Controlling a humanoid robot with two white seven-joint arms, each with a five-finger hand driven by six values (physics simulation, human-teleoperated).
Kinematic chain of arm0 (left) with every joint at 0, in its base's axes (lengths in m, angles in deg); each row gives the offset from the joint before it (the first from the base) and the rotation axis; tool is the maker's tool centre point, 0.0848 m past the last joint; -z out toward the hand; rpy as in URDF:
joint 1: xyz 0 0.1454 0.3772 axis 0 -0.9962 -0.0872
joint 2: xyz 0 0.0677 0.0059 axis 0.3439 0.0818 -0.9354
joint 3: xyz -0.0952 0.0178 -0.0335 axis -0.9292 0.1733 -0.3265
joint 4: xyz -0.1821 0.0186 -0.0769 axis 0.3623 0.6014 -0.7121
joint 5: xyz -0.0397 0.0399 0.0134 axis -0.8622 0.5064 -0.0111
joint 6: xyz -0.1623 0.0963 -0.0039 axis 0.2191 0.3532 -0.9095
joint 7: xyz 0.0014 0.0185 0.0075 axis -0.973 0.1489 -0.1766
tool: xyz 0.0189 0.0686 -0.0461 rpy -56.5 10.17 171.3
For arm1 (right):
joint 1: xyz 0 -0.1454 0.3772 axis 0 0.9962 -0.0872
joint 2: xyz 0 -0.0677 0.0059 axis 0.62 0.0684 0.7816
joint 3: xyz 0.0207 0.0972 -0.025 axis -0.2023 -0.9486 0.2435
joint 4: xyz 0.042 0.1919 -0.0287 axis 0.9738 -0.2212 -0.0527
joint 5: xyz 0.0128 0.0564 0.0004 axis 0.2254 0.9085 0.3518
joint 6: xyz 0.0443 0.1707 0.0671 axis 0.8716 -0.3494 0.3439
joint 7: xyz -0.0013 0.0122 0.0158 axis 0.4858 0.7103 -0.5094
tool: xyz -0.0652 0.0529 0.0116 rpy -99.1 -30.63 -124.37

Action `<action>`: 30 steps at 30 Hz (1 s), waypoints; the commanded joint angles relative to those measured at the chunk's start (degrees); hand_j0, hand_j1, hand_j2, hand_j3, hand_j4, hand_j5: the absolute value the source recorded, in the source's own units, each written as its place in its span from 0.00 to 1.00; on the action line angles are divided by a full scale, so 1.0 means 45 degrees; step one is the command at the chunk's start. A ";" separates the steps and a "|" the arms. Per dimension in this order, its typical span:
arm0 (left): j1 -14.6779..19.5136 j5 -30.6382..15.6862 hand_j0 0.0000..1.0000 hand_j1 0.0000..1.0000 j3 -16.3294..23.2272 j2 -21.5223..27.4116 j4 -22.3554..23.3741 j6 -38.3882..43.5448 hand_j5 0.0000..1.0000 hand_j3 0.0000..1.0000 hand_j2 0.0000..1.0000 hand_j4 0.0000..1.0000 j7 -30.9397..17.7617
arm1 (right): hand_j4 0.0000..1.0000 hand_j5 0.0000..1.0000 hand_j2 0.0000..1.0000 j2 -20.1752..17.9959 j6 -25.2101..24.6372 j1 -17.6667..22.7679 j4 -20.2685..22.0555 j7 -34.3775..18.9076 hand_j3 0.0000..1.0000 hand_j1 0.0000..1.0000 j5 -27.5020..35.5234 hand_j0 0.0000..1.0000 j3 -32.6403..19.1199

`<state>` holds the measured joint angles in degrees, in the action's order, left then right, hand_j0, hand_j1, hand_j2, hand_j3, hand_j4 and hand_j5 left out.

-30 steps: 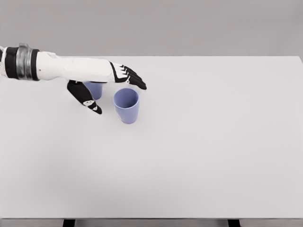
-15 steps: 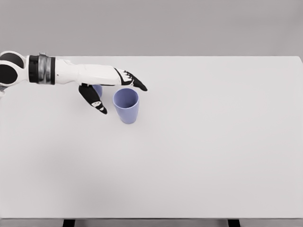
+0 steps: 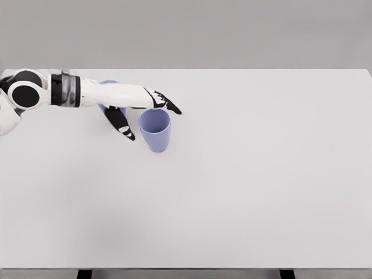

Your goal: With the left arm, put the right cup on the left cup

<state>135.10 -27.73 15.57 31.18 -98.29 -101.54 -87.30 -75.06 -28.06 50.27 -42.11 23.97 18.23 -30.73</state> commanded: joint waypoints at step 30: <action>-0.0508 -0.0848 1.00 1.00 -0.0317 -0.0099 0.0184 0.0034 1.00 1.00 1.00 1.00 0.0046 | 1.00 1.00 1.00 0.0000 0.0007 0.0000 -0.0003 -0.0005 1.00 1.00 -0.0009 1.00 -0.0001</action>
<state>132.81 -31.10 14.19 30.77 -97.53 -101.53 -87.12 -75.06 -28.06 50.27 -42.11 23.97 18.26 -30.73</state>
